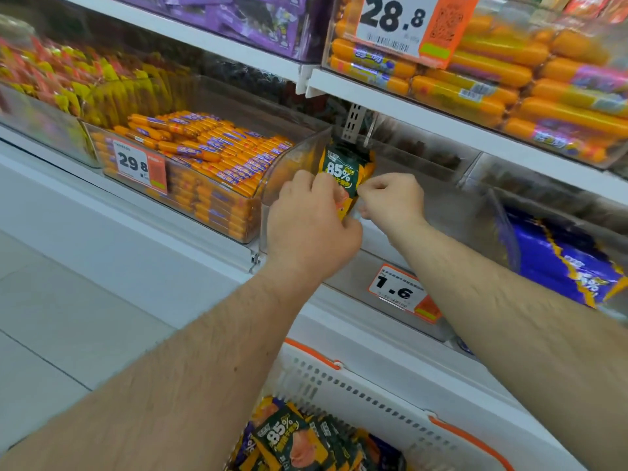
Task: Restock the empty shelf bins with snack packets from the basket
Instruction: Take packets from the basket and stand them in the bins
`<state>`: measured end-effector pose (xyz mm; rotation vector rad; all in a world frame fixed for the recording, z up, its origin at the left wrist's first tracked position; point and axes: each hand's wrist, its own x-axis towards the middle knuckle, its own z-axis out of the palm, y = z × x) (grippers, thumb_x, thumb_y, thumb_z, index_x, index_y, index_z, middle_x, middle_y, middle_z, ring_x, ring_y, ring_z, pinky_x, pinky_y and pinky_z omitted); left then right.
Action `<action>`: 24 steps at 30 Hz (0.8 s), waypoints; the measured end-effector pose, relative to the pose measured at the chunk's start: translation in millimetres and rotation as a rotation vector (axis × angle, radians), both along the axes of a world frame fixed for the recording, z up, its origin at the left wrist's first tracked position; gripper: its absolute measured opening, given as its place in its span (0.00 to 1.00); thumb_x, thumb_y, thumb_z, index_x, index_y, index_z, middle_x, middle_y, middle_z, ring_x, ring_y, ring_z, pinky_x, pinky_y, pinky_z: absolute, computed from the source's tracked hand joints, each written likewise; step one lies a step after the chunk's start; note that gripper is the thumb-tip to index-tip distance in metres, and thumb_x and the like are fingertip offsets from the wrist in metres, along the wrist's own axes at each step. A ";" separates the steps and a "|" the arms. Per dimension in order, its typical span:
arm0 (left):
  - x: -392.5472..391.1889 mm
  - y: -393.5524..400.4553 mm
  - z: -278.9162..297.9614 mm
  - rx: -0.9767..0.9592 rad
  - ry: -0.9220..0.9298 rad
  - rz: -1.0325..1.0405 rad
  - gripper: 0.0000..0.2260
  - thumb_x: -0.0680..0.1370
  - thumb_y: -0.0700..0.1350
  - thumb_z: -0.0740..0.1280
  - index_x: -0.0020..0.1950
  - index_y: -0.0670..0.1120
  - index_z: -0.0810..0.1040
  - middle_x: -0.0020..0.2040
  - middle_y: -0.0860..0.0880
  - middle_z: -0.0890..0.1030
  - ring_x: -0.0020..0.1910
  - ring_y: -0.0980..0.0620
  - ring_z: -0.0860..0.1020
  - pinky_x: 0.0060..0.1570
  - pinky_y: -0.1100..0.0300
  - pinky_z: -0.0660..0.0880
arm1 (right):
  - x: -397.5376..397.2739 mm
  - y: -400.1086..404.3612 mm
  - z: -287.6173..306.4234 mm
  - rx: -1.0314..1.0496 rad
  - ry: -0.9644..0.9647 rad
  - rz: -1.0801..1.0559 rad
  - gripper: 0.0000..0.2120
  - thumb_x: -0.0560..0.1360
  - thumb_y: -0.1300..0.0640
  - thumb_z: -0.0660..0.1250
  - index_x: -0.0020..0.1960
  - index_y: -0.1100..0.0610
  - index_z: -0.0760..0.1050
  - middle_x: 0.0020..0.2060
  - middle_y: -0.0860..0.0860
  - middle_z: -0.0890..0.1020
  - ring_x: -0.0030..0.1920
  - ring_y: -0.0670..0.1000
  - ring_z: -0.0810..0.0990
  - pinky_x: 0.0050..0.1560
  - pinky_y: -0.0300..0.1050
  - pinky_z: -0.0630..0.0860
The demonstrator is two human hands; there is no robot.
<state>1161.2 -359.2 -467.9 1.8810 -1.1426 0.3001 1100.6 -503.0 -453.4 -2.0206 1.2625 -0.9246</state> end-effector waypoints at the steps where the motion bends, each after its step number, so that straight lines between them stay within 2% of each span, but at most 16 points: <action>1: -3.6 2.1 1.3 0.041 0.027 -0.110 0.07 0.70 0.49 0.67 0.44 0.49 0.73 0.46 0.49 0.77 0.47 0.46 0.74 0.42 0.55 0.70 | -8.1 11.9 2.3 -0.064 -0.011 0.037 0.14 0.69 0.57 0.64 0.26 0.44 0.77 0.28 0.43 0.80 0.41 0.54 0.84 0.47 0.53 0.82; 3: -12.0 6.7 -1.0 0.225 0.089 -0.303 0.04 0.71 0.46 0.67 0.39 0.51 0.73 0.38 0.54 0.77 0.43 0.49 0.76 0.38 0.58 0.69 | -26.1 38.6 6.1 -0.181 -0.046 0.092 0.18 0.71 0.59 0.64 0.26 0.43 0.74 0.27 0.41 0.78 0.39 0.51 0.84 0.46 0.52 0.82; 5: -20.2 11.8 -7.2 0.434 0.115 -0.459 0.03 0.72 0.45 0.67 0.39 0.51 0.74 0.36 0.55 0.76 0.44 0.49 0.77 0.39 0.59 0.71 | -43.0 64.7 4.0 -0.229 -0.119 0.132 0.14 0.73 0.59 0.67 0.33 0.44 0.78 0.30 0.39 0.80 0.38 0.50 0.84 0.45 0.51 0.81; 7: -25.6 15.5 -18.5 0.695 0.071 -0.578 0.01 0.74 0.45 0.67 0.43 0.52 0.76 0.42 0.54 0.78 0.47 0.49 0.77 0.46 0.59 0.73 | -59.6 87.7 -10.3 -0.240 -0.171 0.175 0.08 0.72 0.59 0.67 0.38 0.50 0.82 0.29 0.39 0.80 0.36 0.51 0.84 0.43 0.51 0.81; 9: -28.8 17.8 -31.2 0.975 0.028 -0.643 0.05 0.75 0.49 0.67 0.49 0.49 0.78 0.49 0.48 0.80 0.53 0.46 0.77 0.55 0.55 0.74 | -75.0 105.8 -34.8 -0.243 -0.201 0.197 0.08 0.70 0.57 0.66 0.41 0.53 0.84 0.30 0.38 0.79 0.35 0.51 0.84 0.41 0.53 0.81; 11: -31.4 20.1 -43.9 1.217 -0.019 -0.667 0.15 0.77 0.53 0.66 0.60 0.47 0.79 0.58 0.47 0.79 0.59 0.45 0.76 0.61 0.51 0.73 | -88.5 116.9 -64.7 -0.143 -0.239 0.185 0.08 0.71 0.57 0.67 0.38 0.49 0.84 0.31 0.36 0.80 0.35 0.51 0.84 0.40 0.55 0.82; 13: -34.2 22.6 -52.7 1.369 -0.063 -0.671 0.21 0.78 0.56 0.65 0.67 0.48 0.75 0.65 0.49 0.76 0.63 0.47 0.75 0.64 0.48 0.72 | -99.5 123.3 -95.6 0.014 -0.226 0.135 0.14 0.73 0.60 0.69 0.34 0.44 0.79 0.31 0.39 0.81 0.36 0.53 0.84 0.41 0.56 0.81; 16: -36.9 24.1 -62.7 1.462 -0.103 -0.683 0.22 0.79 0.56 0.64 0.70 0.47 0.73 0.68 0.50 0.74 0.65 0.48 0.73 0.66 0.48 0.70 | -112.7 129.5 -144.7 0.201 -0.052 0.102 0.14 0.76 0.61 0.68 0.36 0.46 0.81 0.31 0.43 0.81 0.37 0.53 0.83 0.43 0.53 0.81; 18: -36.6 24.4 -65.2 1.467 -0.104 -0.682 0.22 0.79 0.56 0.63 0.70 0.47 0.73 0.69 0.49 0.73 0.66 0.48 0.72 0.66 0.48 0.69 | -119.6 130.9 -180.6 0.285 0.139 0.113 0.15 0.77 0.59 0.66 0.34 0.49 0.81 0.26 0.42 0.78 0.34 0.51 0.81 0.39 0.46 0.77; 20: -34.8 23.9 -66.0 1.457 -0.078 -0.669 0.23 0.80 0.56 0.63 0.72 0.47 0.72 0.71 0.50 0.72 0.68 0.48 0.71 0.67 0.49 0.69 | -125.5 130.4 -219.0 0.379 0.302 0.149 0.19 0.78 0.57 0.63 0.28 0.53 0.72 0.22 0.48 0.72 0.28 0.54 0.72 0.34 0.47 0.69; 22: -32.9 22.1 -66.2 1.450 -0.055 -0.657 0.23 0.80 0.56 0.63 0.72 0.48 0.71 0.72 0.51 0.71 0.68 0.48 0.71 0.67 0.50 0.69 | -127.1 131.1 -250.0 0.452 0.427 0.181 0.17 0.77 0.59 0.61 0.31 0.57 0.63 0.27 0.55 0.65 0.30 0.55 0.62 0.35 0.49 0.61; 24: -31.5 18.9 -66.5 1.449 -0.052 -0.650 0.23 0.80 0.56 0.63 0.72 0.48 0.71 0.71 0.50 0.71 0.68 0.47 0.71 0.65 0.51 0.69 | -124.7 132.2 -274.7 0.493 0.556 0.181 0.16 0.76 0.59 0.63 0.32 0.57 0.61 0.29 0.55 0.65 0.31 0.53 0.63 0.36 0.46 0.61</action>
